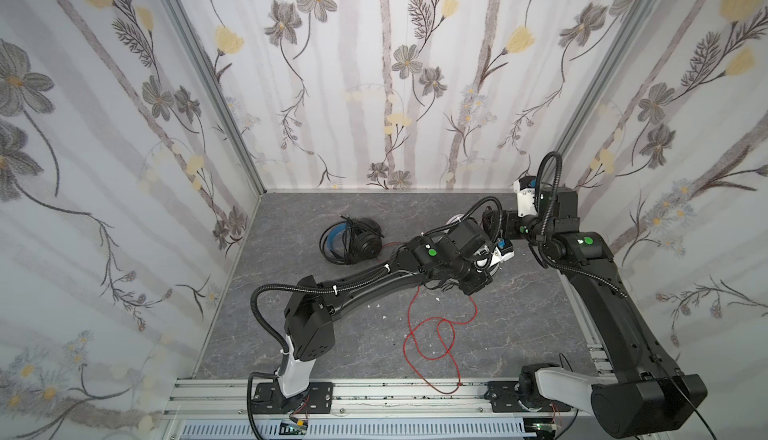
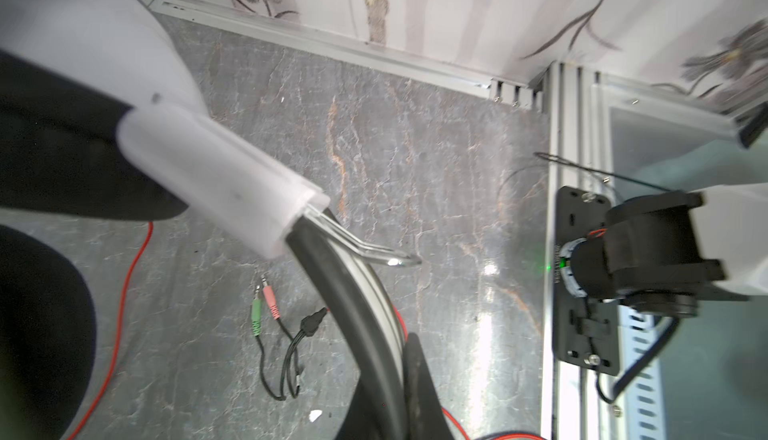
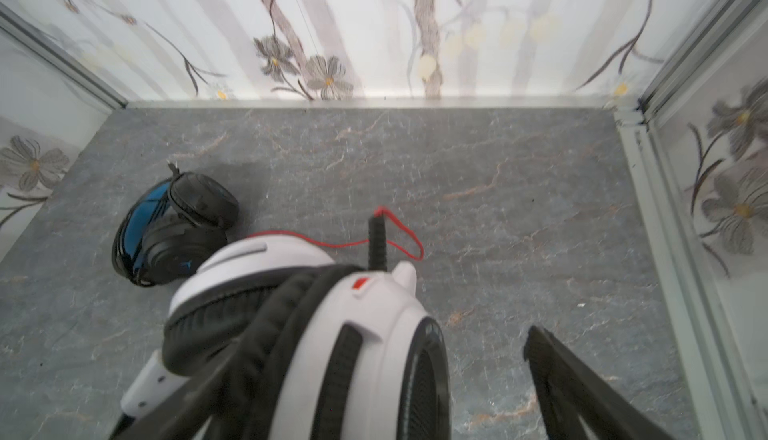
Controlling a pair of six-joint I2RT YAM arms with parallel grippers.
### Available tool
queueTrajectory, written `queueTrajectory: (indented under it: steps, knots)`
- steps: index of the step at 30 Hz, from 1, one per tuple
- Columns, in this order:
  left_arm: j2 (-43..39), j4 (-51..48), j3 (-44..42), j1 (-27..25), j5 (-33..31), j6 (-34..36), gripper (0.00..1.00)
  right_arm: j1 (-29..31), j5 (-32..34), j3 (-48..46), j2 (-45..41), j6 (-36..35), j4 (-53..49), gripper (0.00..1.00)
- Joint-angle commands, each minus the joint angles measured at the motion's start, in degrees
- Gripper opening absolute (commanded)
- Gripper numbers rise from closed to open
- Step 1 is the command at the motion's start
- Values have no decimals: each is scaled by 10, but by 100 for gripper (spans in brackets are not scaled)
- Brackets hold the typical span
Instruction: Wrap the headphones
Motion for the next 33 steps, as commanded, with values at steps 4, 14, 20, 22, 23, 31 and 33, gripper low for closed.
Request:
queueTrajectory:
  steps: [4, 14, 20, 22, 23, 31, 33]
  knots:
    - [-7, -32, 49, 4, 171, -94, 0, 15, 68, 43, 17, -32, -2, 100]
    - [-69, 361, -161, 69, 272, -406, 0, -22, 87, -14, -19, 3, 15, 100]
    - [-4, 743, -235, 94, 249, -756, 0, -26, 99, -31, -40, -10, 19, 100]
    - [14, 787, -247, 104, 250, -817, 0, -18, 83, -42, -52, -20, 25, 100]
    - [21, 821, -259, 111, 249, -854, 0, -12, 73, -55, -63, -23, 34, 100]
    - [10, 946, -335, 157, 207, -964, 0, 50, 10, -230, -280, -68, 146, 100]
    - [11, 943, -331, 159, 202, -965, 0, 51, -27, -270, -333, -69, 178, 100]
